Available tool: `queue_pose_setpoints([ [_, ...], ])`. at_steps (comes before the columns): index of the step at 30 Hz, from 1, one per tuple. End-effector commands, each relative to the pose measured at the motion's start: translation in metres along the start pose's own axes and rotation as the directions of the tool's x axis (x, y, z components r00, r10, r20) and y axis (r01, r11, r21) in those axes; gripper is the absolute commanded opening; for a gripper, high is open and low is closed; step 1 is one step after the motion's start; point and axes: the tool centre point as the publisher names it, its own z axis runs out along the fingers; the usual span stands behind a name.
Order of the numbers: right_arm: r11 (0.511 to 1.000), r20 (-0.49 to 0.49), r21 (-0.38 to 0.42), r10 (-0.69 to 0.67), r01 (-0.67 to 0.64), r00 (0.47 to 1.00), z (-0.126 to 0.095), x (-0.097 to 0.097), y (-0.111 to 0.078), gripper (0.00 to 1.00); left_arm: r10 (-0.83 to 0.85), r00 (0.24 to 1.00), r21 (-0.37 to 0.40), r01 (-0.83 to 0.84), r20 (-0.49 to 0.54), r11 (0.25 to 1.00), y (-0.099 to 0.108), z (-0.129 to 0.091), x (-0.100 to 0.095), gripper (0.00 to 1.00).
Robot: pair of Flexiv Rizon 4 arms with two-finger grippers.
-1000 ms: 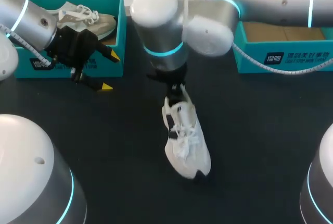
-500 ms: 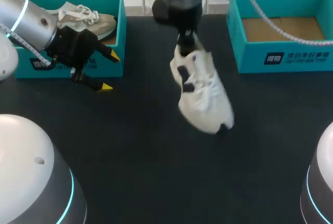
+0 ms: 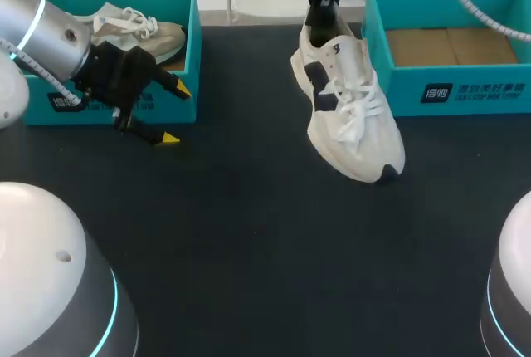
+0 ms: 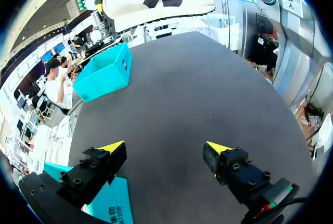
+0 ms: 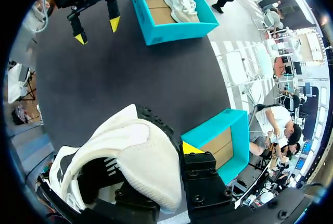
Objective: Take the shoe out of the shoebox, open the shoe tongue, remove and reinsert the insole, then place the shoe into the shoebox
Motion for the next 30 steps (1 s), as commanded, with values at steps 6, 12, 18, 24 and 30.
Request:
queue_pose_setpoints([
  [6,1.0,-0.001,-0.001,0.0,0.0,1.0,0.0,0.0,-0.001,0.0,0.001,1.0,-0.002,-0.001,0.0,1.0,0.0,0.0,0.001,1.0],
  [12,1.0,-0.011,0.012,-0.015,0.015,1.0,0.007,-0.025,-0.021,0.0,0.001,1.0,-0.002,-0.001,0.0,1.0,0.0,0.0,0.001,1.0],
  [18,0.999,-0.018,-0.015,-0.047,0.047,0.999,0.026,-0.063,-0.053,0.0,0.001,1.0,-0.002,-0.001,0.0,1.0,0.0,0.0,0.001,1.0],
  [24,0.998,-0.024,-0.009,-0.054,0.054,0.998,0.055,-0.105,-0.094,0.0,0.001,1.0,-0.002,-0.001,0.0,1.0,0.0,0.0,0.001,1.0],
  [30,0.998,-0.027,0.02,-0.059,0.059,0.998,0.083,-0.157,-0.136,0.0,0.001,1.0,-0.002,-0.001,0.0,1.0,0.0,0.0,0.001,1.0],
])
